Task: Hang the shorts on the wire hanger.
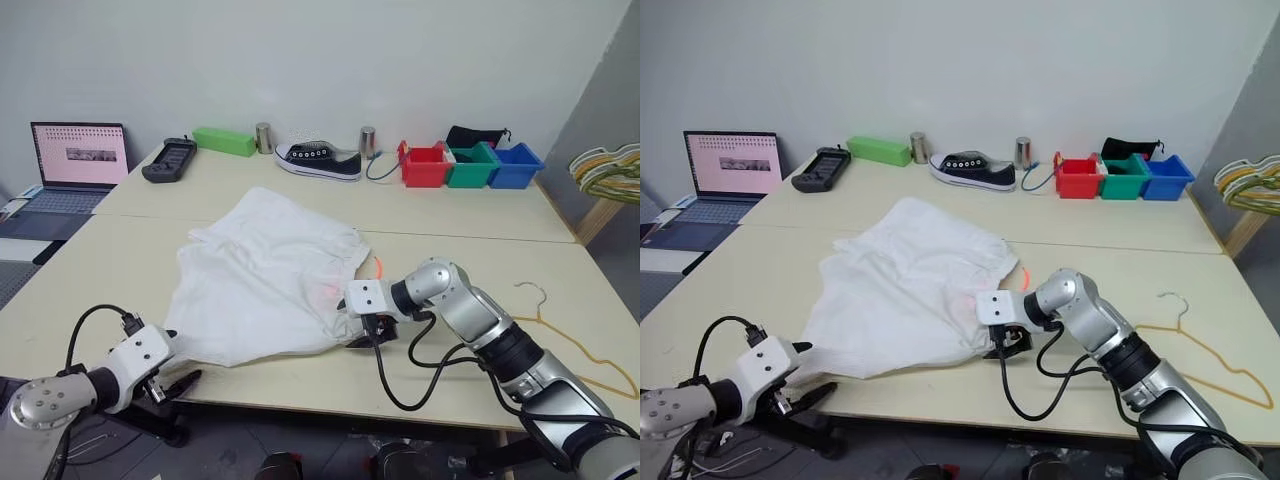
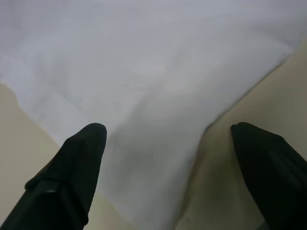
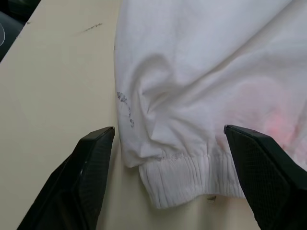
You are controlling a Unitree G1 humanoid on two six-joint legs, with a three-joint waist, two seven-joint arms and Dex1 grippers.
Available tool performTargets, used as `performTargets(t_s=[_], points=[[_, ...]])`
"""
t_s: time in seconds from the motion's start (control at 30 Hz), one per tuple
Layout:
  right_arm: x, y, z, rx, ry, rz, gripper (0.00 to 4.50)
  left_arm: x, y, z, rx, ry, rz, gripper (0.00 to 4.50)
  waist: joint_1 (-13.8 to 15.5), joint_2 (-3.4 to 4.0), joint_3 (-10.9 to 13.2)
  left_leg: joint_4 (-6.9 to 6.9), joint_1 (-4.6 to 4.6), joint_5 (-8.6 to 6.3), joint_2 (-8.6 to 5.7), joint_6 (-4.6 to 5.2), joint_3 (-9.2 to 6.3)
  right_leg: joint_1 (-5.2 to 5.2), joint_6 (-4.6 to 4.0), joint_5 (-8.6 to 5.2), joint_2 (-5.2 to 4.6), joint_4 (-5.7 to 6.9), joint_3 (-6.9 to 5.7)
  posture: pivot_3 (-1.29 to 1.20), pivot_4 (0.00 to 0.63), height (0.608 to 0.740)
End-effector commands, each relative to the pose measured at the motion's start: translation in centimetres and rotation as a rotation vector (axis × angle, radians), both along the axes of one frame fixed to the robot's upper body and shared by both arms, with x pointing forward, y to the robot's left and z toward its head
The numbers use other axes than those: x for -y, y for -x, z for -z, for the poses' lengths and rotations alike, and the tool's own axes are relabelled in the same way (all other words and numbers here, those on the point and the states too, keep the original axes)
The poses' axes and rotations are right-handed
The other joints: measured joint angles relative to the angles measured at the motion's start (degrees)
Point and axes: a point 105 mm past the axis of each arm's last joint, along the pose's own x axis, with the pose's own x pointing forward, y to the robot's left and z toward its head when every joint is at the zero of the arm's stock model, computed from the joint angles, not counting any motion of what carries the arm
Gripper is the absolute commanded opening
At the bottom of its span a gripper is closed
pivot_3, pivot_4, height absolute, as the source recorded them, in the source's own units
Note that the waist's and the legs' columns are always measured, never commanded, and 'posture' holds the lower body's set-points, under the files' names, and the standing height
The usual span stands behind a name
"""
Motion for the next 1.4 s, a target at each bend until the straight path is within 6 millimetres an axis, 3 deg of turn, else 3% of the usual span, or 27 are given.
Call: performTargets(t_s=[0.03, 0.57, 0.83, 0.97, 1.33, 1.4], points=[[-0.3, -0.1, -0.7, 0.032, -0.021, -0.011, 3.91, -1.4, -0.1, 0.8, -0.001, -0.034, -0.056, 3.4, 0.0, -0.01, 0.0, 0.0, 0.01, 0.0, 0.04, 0.0, 0.03, 0.0, 0.0, 0.0, 0.0, 0.0, -0.01, 0.01, 0.033, 0.74], [-0.4, -0.3, 2.0, 0.128, 0.058, -0.093, 3.91, -0.9, -0.9, 0.4, 0.016, -0.009, -0.023, 0.01, 0.0, -0.25, -0.2, -0.01, 0.0, -0.01, 0.14, -0.02, 0.13, -0.03, -0.01, 0.01, 0.08, 0.01, -0.03, 0.0, 0.016, 0.74], [-1.8, -1.1, 2.9, 0.158, 0.035, -0.06, 3.91, -0.7, -0.9, 0.1, 0.021, 0.002, -0.026, 0.01, -0.2, -0.5, -0.8, -0.02, 0.12, -0.01, 0.19, -0.02, 0.14, 0.04, -0.02, 0.01, 0.09, 0.01, -0.02, 0.01, 0.01, 0.74], [-1.7, -2.0, 3.2, 0.166, 0.037, -0.032, 3.19, -0.7, -0.8, 0.0, 0.022, 0.002, -0.032, 0.0, -0.2, -0.68, -1.1, -0.02, 0.19, -0.01, 0.24, -0.02, 0.15, 0.07, -0.02, 0.01, 0.09, 0.01, -0.03, 0.02, 0.011, 0.74], [-0.1, -3.3, 3.4, 0.189, 0.083, -0.022, 0.46, -0.6, -0.8, 0.1, 0.014, 0.004, -0.03, 0.0, -0.1, -0.62, -1.1, -0.01, 0.22, -0.01, 0.27, -0.03, 0.19, 0.07, -0.03, 0.02, 0.09, 0.01, 0.02, 0.01, 0.014, 0.74], [0.4, -3.7, 3.5, 0.209, 0.103, -0.021, 0.32, -0.4, -0.7, 0.3, -0.002, 0.011, -0.021, 0.0, -0.1, -0.58, -1.1, -0.01, 0.22, -0.01, 0.27, -0.02, 0.2, 0.07, -0.03, 0.02, 0.09, 0.01, 0.02, 0.01, 0.014, 0.74]])
